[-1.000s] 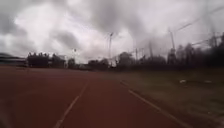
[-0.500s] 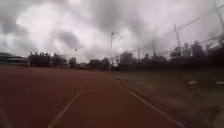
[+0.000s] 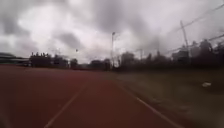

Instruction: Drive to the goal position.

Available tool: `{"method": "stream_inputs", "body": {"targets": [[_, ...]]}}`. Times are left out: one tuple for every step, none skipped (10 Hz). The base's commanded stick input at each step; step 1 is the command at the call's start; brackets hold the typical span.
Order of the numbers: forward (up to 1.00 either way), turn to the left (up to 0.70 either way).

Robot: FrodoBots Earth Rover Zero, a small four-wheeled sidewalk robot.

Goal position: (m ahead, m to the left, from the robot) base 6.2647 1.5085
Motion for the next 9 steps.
{"method": "stream_inputs", "body": {"targets": [[1.0, 0.0], [1.0, 0.0], [1.0, 0.0], [1.0, 0.0], [1.0, 0.0], [1.0, 0.0], [1.0, 0.0], [1.0, 0.0], [1.0, 0.0]]}}
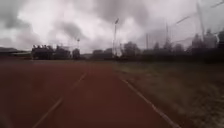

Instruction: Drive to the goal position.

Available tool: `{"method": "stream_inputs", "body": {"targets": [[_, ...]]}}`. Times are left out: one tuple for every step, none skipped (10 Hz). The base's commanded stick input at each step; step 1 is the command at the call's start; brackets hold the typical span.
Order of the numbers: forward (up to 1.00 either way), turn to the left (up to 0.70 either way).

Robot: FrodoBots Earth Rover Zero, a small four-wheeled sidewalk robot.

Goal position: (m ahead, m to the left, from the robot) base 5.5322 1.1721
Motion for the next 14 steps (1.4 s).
{"method": "stream_inputs", "body": {"targets": [[1.0, 0.0], [1.0, 0.0], [1.0, 0.0], [1.0, 0.0], [1.0, 0.0], [1.0, 0.0], [1.0, 0.16], [1.0, 0.39], [1.0, 0.23], [1.0, 0.05], [1.0, 0.0], [1.0, 0.0], [1.0, 0.0], [1.0, 0.0]]}}
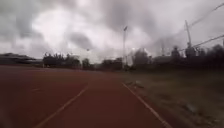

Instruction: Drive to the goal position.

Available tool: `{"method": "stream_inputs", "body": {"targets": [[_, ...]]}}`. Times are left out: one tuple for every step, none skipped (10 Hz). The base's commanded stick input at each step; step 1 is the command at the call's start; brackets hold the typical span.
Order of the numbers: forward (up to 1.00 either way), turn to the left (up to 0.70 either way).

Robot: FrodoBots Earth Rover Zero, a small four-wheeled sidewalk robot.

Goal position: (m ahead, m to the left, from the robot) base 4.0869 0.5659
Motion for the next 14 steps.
{"method": "stream_inputs", "body": {"targets": [[1.0, 0.0], [1.0, 0.0], [1.0, 0.0], [1.0, 0.0], [1.0, 0.0], [1.0, 0.0], [1.0, 0.0], [1.0, 0.0], [1.0, 0.0], [1.0, 0.0], [1.0, 0.0], [1.0, 0.0], [1.0, 0.0], [1.0, 0.0]]}}
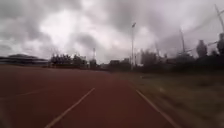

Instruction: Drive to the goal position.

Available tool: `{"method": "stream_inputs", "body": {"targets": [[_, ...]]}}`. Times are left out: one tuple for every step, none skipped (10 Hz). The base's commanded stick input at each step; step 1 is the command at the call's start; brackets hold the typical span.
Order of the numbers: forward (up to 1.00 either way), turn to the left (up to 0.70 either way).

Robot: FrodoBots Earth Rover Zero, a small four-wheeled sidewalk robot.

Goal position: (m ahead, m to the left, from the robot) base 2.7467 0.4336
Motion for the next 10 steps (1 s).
{"method": "stream_inputs", "body": {"targets": [[1.0, 0.0], [1.0, 0.0], [1.0, 0.0], [1.0, 0.0], [1.0, 0.0], [1.0, 0.0], [1.0, 0.0], [1.0, 0.0], [1.0, 0.0], [1.0, 0.0]]}}
